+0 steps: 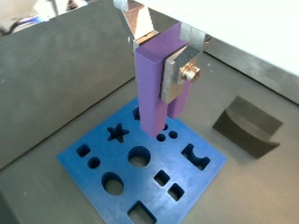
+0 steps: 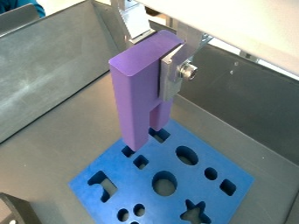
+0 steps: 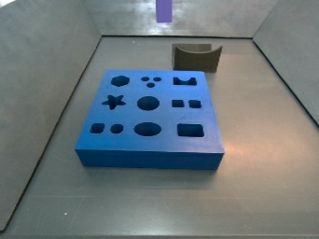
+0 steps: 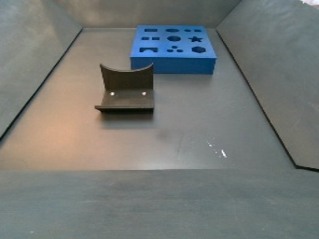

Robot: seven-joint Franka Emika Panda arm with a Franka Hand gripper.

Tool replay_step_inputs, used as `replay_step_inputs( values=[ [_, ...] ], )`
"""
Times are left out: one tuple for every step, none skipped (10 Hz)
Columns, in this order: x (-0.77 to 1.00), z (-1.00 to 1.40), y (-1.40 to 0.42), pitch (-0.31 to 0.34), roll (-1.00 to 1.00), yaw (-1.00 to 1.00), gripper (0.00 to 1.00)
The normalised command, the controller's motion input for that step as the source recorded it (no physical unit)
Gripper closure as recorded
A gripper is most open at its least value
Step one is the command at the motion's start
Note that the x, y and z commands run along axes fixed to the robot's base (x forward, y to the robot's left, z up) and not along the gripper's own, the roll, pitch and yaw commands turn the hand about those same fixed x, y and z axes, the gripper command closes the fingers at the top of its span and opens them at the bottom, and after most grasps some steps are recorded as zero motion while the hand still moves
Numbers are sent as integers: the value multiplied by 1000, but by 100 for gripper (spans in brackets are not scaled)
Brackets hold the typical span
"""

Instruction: Insert the double-square object.

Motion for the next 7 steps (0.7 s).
replay_step_inputs(
  values=[
    [0, -763, 0, -51, -39, -980, 100],
    [0, -797, 0, -49, -29, -991, 100],
    [0, -791, 0, -50, -27, -994, 100],
    [0, -786, 0, -50, -30, -997, 100],
    [0, -783, 0, -49, -29, -997, 100],
    [0, -783, 0, -47, -29, -997, 100],
    [0, -746, 0, -54, -40, -989, 100]
  ],
)
